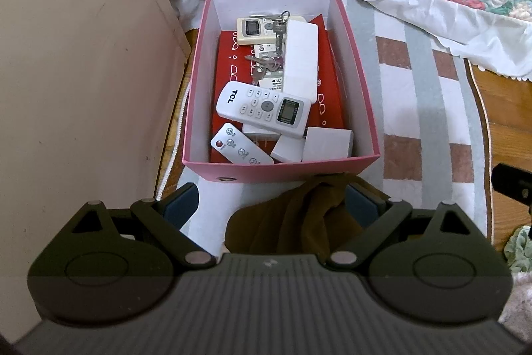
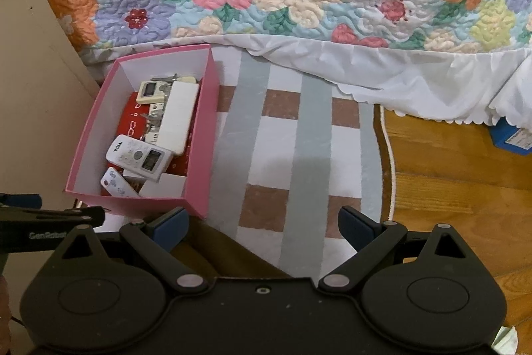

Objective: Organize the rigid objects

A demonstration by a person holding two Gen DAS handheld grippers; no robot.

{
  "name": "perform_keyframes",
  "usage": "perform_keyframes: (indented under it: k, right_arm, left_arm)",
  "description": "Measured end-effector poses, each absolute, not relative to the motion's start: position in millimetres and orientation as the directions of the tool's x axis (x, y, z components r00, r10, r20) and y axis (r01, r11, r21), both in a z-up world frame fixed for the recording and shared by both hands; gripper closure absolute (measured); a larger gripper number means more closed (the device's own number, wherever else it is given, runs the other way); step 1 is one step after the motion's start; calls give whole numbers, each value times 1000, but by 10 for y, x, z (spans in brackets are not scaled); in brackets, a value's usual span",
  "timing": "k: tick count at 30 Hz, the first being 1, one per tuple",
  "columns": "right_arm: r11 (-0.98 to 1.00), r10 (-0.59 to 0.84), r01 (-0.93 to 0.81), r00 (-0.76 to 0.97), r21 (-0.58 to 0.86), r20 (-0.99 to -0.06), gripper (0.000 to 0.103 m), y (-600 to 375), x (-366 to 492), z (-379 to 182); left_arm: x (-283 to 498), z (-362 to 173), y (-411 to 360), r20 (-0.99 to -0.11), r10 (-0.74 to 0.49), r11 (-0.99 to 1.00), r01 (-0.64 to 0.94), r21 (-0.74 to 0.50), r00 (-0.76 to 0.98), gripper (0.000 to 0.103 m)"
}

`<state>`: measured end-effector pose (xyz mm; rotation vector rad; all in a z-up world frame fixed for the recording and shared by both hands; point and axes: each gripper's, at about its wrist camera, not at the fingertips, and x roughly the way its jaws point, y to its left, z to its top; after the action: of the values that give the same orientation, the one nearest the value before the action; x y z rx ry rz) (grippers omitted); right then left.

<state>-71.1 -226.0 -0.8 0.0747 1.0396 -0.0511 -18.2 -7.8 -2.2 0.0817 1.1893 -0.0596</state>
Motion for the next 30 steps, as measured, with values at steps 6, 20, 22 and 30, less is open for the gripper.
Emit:
perform_keyframes:
  k: [6,20,22,30]
  right_arm:
    - [997,3,63,503,40,-864,5,-2221,-716,-7]
    - [997,-18,69,506,19,-863,5,-2242,-729,17]
    - [997,-18,70,507,20,-862,5,-2247,-724,15]
    - [998,-28,67,506,7,-862,5,-2228,-723,13]
  left_arm:
    - [-191,-21,-91,-929,-3,996,85,31,371,8]
    - [-180,-21,-58,-928,22,994,92,60,371,8]
    - [-183,-26,-61,-927,22,994,94,61,373,8]
    - [-191,-29,-70,-917,56,991,93,100,395,8]
